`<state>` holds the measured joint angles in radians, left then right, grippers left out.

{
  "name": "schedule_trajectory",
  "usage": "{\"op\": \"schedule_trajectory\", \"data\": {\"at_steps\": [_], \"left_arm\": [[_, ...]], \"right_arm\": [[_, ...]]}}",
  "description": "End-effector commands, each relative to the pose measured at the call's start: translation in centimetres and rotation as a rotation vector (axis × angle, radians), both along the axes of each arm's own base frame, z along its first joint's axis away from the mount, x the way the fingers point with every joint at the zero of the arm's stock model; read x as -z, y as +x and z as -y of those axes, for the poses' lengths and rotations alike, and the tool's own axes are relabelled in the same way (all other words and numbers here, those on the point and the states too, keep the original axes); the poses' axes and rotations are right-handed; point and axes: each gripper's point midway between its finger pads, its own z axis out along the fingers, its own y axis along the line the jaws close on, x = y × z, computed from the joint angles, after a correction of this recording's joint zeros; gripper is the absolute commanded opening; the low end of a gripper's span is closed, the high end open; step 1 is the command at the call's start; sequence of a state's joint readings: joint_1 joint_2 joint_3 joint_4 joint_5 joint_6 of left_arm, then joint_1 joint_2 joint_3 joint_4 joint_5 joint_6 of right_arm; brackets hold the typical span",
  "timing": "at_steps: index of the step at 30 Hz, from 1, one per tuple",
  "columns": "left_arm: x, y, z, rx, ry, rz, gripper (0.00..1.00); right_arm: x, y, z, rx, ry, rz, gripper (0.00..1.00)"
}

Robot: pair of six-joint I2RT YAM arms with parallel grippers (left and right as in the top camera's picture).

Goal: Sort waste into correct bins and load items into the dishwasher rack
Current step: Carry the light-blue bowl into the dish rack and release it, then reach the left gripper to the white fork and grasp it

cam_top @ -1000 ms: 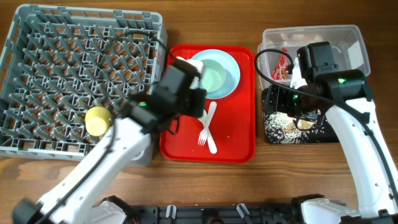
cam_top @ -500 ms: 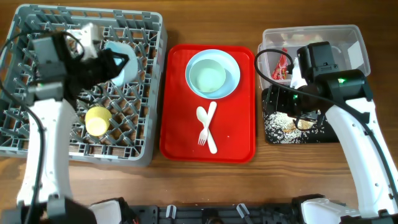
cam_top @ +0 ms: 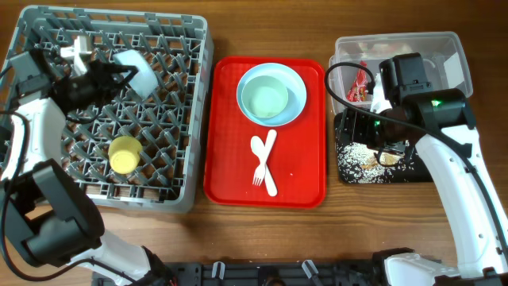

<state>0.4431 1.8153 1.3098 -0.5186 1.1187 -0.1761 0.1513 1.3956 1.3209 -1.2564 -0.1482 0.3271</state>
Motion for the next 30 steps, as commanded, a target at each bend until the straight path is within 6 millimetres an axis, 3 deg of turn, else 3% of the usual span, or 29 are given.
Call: {"op": "schedule_trajectory", "data": {"at_steps": [1, 2, 3, 4, 5, 6, 8, 9, 11, 13, 17, 22, 26, 30], "left_arm": [[0.4, -0.3, -1.8, -0.033, -0.024, -0.021, 0.07], [0.7, -0.6, -2.3, -0.051, -0.027, -0.048, 0.16], [1.1, -0.9, -2.7, -0.067, -0.028, -0.074, 0.31], [1.3, -1.2, -2.9, -0.076, -0.032, -0.096, 0.36], [1.5, -1.5, -3.0, -0.082, -0.04, -0.113, 0.52], [1.6, -1.8, -3.1, -0.089, -0.051, -0.134, 0.6], [1.7, -2.5, -3.2, -0.1, -0.072, -0.171, 0.62], [1.7, -2.7, -3.3, -0.106, -0.076, -0.184, 0.73], [1.6, -3.4, -3.4, -0.124, -0.068, -0.219, 0.77], [1.9, -4.2, -3.8, -0.155, -0.016, -0.267, 1.0], [1.6, -6.1, -5.1, -0.251, 0.139, -0.353, 1.0], [-3.6, -7.7, -4.3, -0.296, 0.189, -0.255, 1.0], [-7.7, -8.9, -0.8, -0.24, 0.243, -0.138, 1.0], [-8.2, -9.6, 3.8, -0.141, 0.354, -0.112, 1.0]], "right_arm": [[-0.2, 0.2, 0.3, -0.006, -0.015, 0.018, 0.8], [-0.2, 0.2, 0.3, -0.006, -0.015, 0.021, 0.8], [-0.2, 0.3, 0.3, -0.006, -0.015, 0.022, 0.8], [-0.2, 0.3, 0.3, -0.006, -0.014, 0.022, 0.8], [-0.2, 0.2, 0.3, -0.006, -0.015, 0.021, 0.8], [-0.2, 0.2, 0.3, -0.006, -0.015, 0.02, 0.8], [-0.2, 0.2, 0.3, -0.006, -0.015, 0.019, 0.8], [-0.2, 0.2, 0.3, -0.006, -0.015, 0.019, 0.8], [-0.2, 0.2, 0.3, -0.006, -0.015, 0.019, 0.8], [-0.2, 0.2, 0.3, -0.007, -0.016, 0.019, 0.8], [-0.2, 0.2, 0.3, -0.007, -0.015, 0.019, 0.8], [-0.2, 0.2, 0.3, -0.007, -0.016, 0.019, 0.8], [-0.2, 0.2, 0.3, -0.005, -0.015, 0.018, 0.8], [-0.1, 0.1, 1.0, 0.015, -0.053, 0.015, 0.82]]}}
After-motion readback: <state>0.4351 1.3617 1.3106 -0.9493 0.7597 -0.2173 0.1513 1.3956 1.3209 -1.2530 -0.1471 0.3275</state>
